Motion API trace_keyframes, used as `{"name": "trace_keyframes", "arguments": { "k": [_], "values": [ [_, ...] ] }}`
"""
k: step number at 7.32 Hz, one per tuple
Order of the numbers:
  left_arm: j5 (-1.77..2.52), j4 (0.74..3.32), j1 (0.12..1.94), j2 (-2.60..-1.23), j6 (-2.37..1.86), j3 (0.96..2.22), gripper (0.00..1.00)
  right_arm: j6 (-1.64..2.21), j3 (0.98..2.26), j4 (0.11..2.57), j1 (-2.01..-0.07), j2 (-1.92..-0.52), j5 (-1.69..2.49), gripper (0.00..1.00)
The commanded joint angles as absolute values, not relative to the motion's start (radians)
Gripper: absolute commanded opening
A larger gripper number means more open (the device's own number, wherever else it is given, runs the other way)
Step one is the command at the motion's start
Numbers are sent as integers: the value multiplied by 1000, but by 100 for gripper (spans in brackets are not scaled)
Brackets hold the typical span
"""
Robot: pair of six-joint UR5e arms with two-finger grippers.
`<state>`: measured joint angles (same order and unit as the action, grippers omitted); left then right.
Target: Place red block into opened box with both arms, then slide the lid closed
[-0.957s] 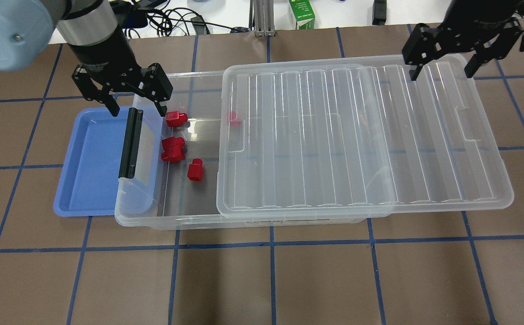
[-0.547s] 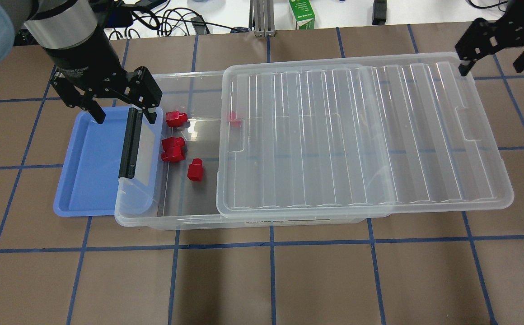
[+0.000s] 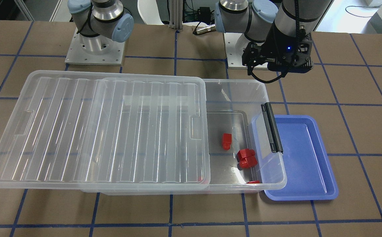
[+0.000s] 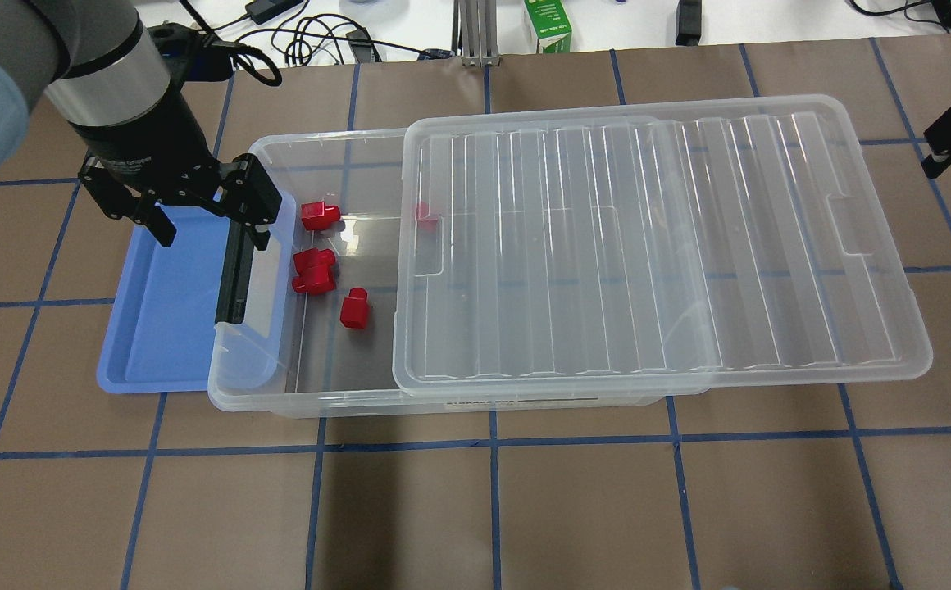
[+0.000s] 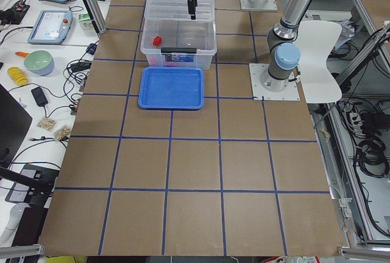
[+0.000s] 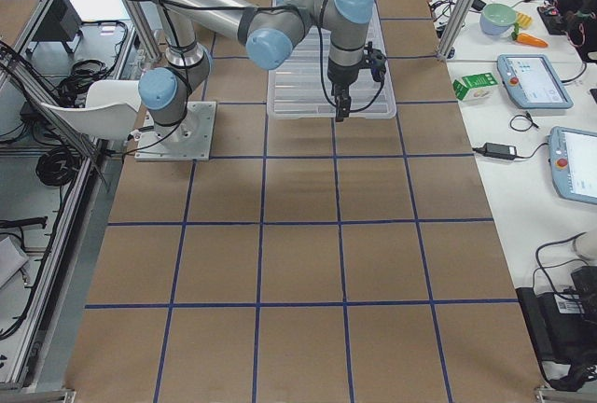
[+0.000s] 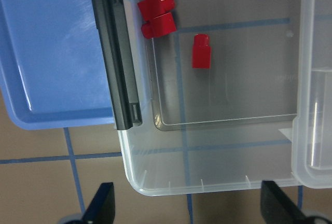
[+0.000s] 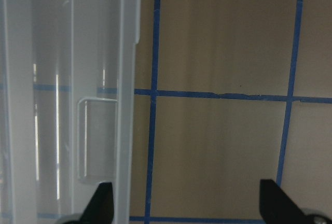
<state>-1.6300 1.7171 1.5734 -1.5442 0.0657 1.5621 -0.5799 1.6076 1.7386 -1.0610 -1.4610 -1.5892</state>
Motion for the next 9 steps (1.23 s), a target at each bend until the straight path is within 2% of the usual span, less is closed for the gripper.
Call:
{"name": "trace_keyframes", "arguments": {
  "k": [1, 4, 9],
  "values": [
    [-1644, 1720, 1566, -1540, 67, 1565, 100, -650, 1708, 1879, -1042, -1437, -1589, 100],
    [-1641, 1721, 1559, -1542, 66, 1566, 100, -660, 1772, 1898, -1034, -1433, -1589, 100],
    [-1640, 1715, 1559, -1543, 63, 1565, 100, -644, 1789, 1893, -1043, -1436, -1586, 100]
  ]
}}
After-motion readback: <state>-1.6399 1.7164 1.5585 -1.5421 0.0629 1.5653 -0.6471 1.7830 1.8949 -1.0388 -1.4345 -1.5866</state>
